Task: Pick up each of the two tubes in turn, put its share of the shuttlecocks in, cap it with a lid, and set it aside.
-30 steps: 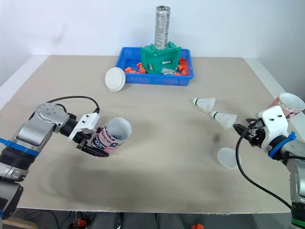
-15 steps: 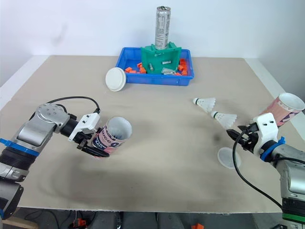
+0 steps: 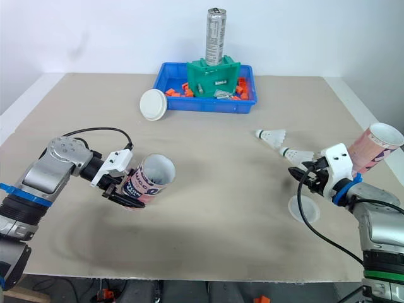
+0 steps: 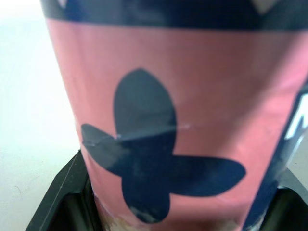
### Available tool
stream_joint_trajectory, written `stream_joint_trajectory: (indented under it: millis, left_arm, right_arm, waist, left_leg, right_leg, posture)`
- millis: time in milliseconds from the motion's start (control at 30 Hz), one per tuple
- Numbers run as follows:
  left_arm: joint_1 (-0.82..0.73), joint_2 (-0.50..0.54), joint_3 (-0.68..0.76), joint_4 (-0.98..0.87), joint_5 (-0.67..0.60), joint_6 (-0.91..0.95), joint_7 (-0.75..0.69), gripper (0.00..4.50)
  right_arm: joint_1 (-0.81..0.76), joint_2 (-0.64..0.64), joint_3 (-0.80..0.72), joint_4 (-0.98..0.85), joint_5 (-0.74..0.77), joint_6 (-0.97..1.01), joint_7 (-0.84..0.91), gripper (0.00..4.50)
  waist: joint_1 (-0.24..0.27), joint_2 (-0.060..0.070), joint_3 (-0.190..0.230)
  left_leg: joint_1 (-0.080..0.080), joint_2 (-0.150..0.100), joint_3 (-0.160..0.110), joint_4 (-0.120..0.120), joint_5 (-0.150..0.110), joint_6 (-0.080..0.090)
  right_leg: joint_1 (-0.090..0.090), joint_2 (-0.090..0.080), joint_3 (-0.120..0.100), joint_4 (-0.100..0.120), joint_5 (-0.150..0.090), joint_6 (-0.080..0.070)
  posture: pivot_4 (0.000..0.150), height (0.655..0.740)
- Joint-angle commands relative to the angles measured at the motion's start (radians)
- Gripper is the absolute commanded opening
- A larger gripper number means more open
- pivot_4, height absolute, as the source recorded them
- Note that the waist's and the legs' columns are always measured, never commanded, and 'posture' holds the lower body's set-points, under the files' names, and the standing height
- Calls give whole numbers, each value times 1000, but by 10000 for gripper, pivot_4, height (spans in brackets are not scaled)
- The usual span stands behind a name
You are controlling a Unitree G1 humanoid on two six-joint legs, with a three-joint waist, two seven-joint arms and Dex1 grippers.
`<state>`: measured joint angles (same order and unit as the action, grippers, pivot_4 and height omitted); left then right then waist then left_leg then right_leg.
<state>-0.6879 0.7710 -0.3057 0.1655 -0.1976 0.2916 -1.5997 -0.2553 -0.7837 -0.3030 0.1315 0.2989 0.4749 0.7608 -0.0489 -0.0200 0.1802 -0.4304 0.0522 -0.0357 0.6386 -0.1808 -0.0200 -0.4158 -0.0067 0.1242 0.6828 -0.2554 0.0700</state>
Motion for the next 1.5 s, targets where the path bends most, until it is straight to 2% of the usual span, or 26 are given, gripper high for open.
stream_joint_trajectory:
  millis: [33,100,200,267,333,533,733,833,900,967,1033,1133,1367,1500]
  left_arm:
    - [1,10,17,-33,-11,6,-1,31495]
    - [3,12,19,-38,-13,9,-1,31495]
    - [7,16,23,-45,-15,13,0,31495]
    - [10,18,25,-50,-16,15,1,31495]
    - [12,20,26,-52,-17,16,2,31495]
    - [16,22,27,-57,-18,17,1,31495]
    - [14,17,24,-50,-18,12,-1,31495]
    - [14,17,24,-49,-18,12,-2,31495]
    - [11,15,22,-45,-16,9,-3,31495]
    - [7,10,19,-37,-13,6,-2,31495]
    - [3,6,17,-32,-13,5,-3,31495]
    - [-4,-1,16,-24,-12,3,-2,31495]
    - [6,-2,20,-27,-10,2,8,31495]
    - [14,3,26,-38,-15,11,15,31495]
  right_arm:
    - [-59,-1,24,73,-29,-50,-15,23557]
    - [-85,-1,37,126,-50,-74,-30,23557]
    - [-102,1,40,171,-54,-100,-33,16764]
    - [-99,2,37,172,-45,-109,-24,6457]
    - [-87,0,30,156,-35,-111,-19,293]
    - [-46,-22,3,49,3,-85,3,293]
    - [-2,-139,-45,-355,76,-58,92,293]
    - [-36,-172,-6,-500,133,-23,126,293]
    - [-96,-187,66,-588,154,-5,151,293]
    - [-172,-203,201,-661,113,-24,206,293]
    - [-258,-200,330,-682,59,-59,264,293]
    - [-349,-176,422,-630,0,-98,297,293]
    - [-454,-108,529,-554,-39,-195,410,293]
    - [-482,-80,538,-543,-39,-216,444,293]
  waist:
    - [0,0,0]
    - [0,0,0]
    - [0,0,0]
    - [0,0,0]
    - [0,0,0]
    - [0,0,0]
    - [-1,6,3]
    - [-2,5,3]
    - [-2,5,3]
    - [-2,5,3]
    - [-2,4,3]
    - [1,3,3]
    - [2,3,3]
    - [2,3,3]
  left_leg:
    - [0,0,0,0,0,0]
    - [0,0,0,0,0,0]
    - [-1,0,0,0,0,0]
    - [-1,0,0,-1,0,0]
    - [-1,0,0,-1,0,0]
    - [-1,0,0,-1,0,0]
    - [-1,0,0,-1,0,0]
    - [0,1,0,-1,0,0]
    - [0,1,-1,-1,0,0]
    - [0,1,0,-1,0,0]
    - [0,1,1,0,0,0]
    - [-2,1,1,0,0,0]
    - [-6,2,1,0,0,0]
    - [-7,1,0,0,0,0]
  right_leg:
    - [0,0,0,0,0,0]
    - [0,0,0,0,0,0]
    - [-1,0,0,0,-1,0]
    - [-1,0,0,0,-1,0]
    - [-1,0,0,0,-1,0]
    - [0,0,0,0,-1,0]
    - [-1,0,1,0,-1,1]
    - [-1,1,0,0,-1,0]
    - [-1,2,0,0,-1,-1]
    - [-1,2,0,0,-2,-4]
    - [-2,1,0,0,-2,-5]
    - [-3,1,0,0,-3,-5]
    - [-7,1,0,0,0,-1]
    - [-7,1,-1,0,0,-1]
  posture:
    - [1500,7075]
    - [1500,7075]
    - [1500,7075]
    - [1500,7075]
    - [1500,7075]
    - [1500,7075]
    - [1500,7075]
    - [1500,7075]
    - [1500,7075]
    - [1500,7075]
    - [1500,7075]
    - [1500,7075]
    - [1500,7075]
    - [1500,7075]
